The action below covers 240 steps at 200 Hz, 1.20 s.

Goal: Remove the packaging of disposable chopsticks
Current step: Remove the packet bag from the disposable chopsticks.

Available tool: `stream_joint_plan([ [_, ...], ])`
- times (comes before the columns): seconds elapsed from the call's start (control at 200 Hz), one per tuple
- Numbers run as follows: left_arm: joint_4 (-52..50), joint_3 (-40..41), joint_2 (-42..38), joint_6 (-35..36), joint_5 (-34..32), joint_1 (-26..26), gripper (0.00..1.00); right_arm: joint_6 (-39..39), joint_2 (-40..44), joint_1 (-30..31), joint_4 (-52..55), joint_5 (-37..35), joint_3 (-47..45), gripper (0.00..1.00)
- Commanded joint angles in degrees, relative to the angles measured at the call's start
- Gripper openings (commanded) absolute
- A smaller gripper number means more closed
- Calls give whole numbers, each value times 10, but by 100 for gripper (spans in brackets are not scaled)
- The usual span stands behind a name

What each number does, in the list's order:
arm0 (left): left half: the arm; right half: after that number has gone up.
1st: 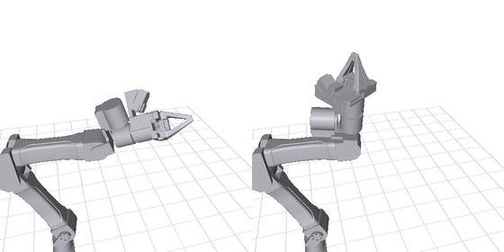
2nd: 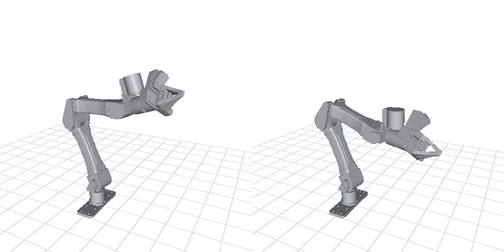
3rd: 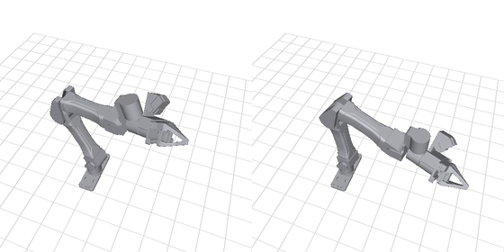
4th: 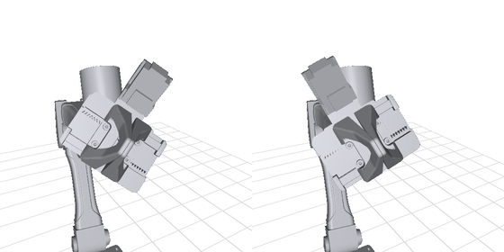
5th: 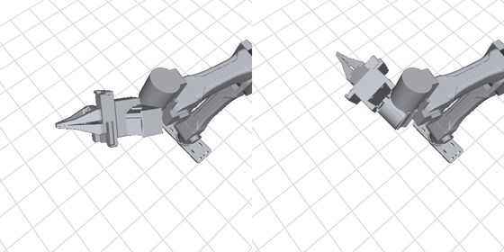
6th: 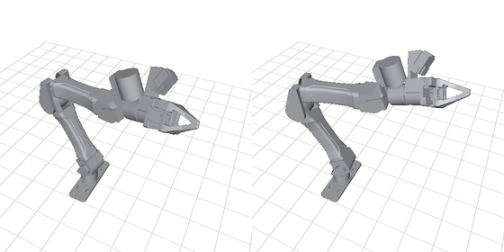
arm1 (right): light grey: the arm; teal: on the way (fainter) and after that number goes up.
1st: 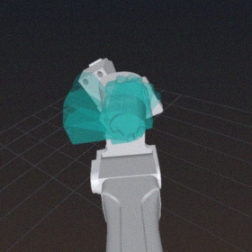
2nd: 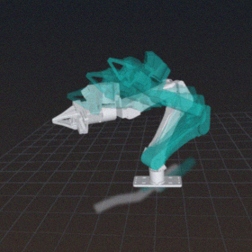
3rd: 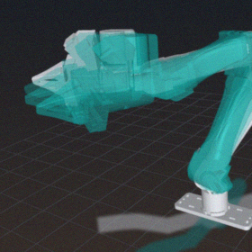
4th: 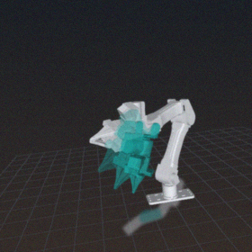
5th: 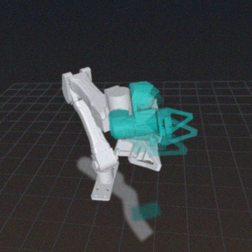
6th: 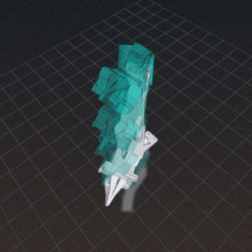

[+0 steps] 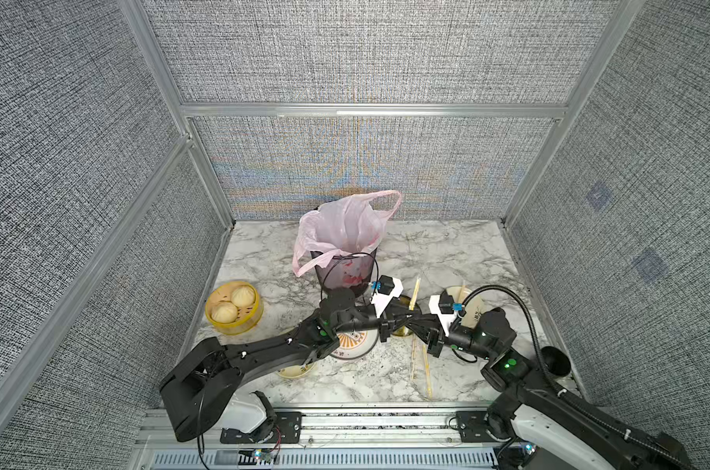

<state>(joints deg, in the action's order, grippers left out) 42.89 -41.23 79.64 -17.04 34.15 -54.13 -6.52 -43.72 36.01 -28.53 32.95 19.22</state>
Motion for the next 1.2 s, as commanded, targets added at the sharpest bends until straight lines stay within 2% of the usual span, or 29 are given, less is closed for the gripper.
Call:
stream_joint_plan([
  [0.0, -18, -15, -13, -5, 21, 1, 18, 18, -3, 0, -28, 1, -3, 0],
  [0.22, -79, -60, -59, 20, 3, 1, 46, 25, -8, 0, -12, 1, -11, 0],
  [0.52, -106, -90, -76, 42, -33, 2, 49, 27, -10, 1, -8, 8, -11, 0],
  [0.621, -110, -104, -62, 45, -24, 1, 39, 28, -8, 1, -7, 9, -13, 0],
  [0.666, -111, -108, -55, 48, -21, 0, 12, 29, -7, 1, -7, 10, -14, 0],
  [0.701, -109, -109, -51, 50, -21, 2, 1, 31, -6, 1, -7, 10, -15, 0],
  [1.196, -48, -13, -41, 19, -13, 1, 3, 9, 16, 2, -36, 8, 5, 0],
])
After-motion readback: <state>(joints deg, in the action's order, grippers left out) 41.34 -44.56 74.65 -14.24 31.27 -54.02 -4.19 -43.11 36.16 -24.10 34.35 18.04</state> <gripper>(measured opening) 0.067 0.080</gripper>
